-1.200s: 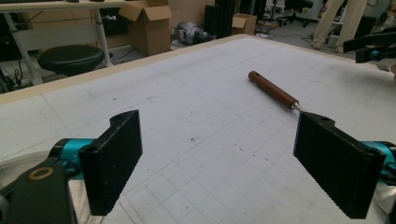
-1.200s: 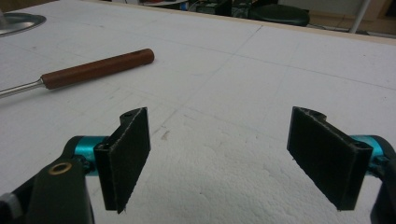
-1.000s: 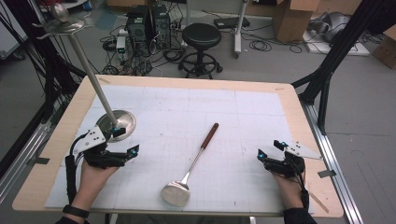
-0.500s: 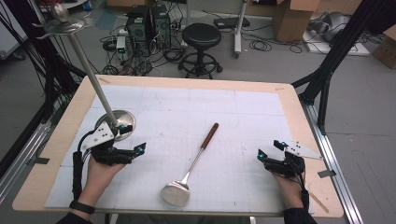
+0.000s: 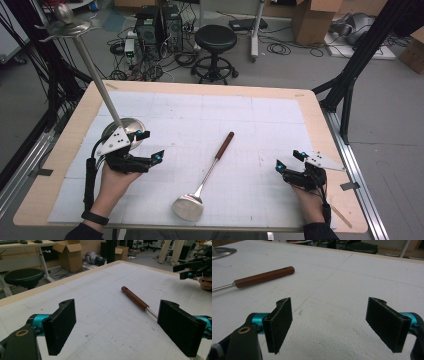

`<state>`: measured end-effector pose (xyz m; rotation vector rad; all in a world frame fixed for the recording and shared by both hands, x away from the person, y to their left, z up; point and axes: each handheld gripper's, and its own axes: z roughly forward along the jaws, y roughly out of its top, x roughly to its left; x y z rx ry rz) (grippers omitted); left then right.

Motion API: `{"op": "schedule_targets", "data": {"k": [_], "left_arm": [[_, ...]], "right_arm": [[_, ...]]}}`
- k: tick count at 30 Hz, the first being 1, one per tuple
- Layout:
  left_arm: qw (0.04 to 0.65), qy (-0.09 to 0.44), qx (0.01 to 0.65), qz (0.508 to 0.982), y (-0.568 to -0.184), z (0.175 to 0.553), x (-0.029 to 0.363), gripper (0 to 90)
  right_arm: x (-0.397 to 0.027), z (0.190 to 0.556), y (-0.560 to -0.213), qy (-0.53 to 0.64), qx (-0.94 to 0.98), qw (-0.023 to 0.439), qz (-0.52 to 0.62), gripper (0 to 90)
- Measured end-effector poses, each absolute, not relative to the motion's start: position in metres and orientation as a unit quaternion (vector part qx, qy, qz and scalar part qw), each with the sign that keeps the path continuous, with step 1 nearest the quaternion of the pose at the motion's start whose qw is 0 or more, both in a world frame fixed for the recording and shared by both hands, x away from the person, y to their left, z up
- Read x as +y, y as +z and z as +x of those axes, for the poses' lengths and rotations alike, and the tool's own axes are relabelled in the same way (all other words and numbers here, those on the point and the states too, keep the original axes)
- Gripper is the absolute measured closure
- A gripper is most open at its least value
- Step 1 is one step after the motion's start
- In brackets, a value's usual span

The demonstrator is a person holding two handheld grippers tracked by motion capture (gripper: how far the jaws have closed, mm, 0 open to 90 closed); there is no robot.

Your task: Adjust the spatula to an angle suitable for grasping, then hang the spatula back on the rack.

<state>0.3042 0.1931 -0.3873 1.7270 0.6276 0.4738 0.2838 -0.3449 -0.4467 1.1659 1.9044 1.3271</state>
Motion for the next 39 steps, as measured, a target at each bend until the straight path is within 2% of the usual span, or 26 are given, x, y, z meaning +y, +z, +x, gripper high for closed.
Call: {"op": "schedule_targets", "data": {"k": [25,39], "left_arm": [[0.546,0.160,0.264,0.779,-0.389,0.326,0.118,16.9],[0.471,0.086,0.275,0.834,-0.405,0.325,0.065,18.7]], "right_arm": [[-0.345,0.284,-0.447,0.493,0.708,0.270,0.428,20.3],[-0.345,0.284,-0.447,0.492,0.709,0.270,0.426,20.3]]}}
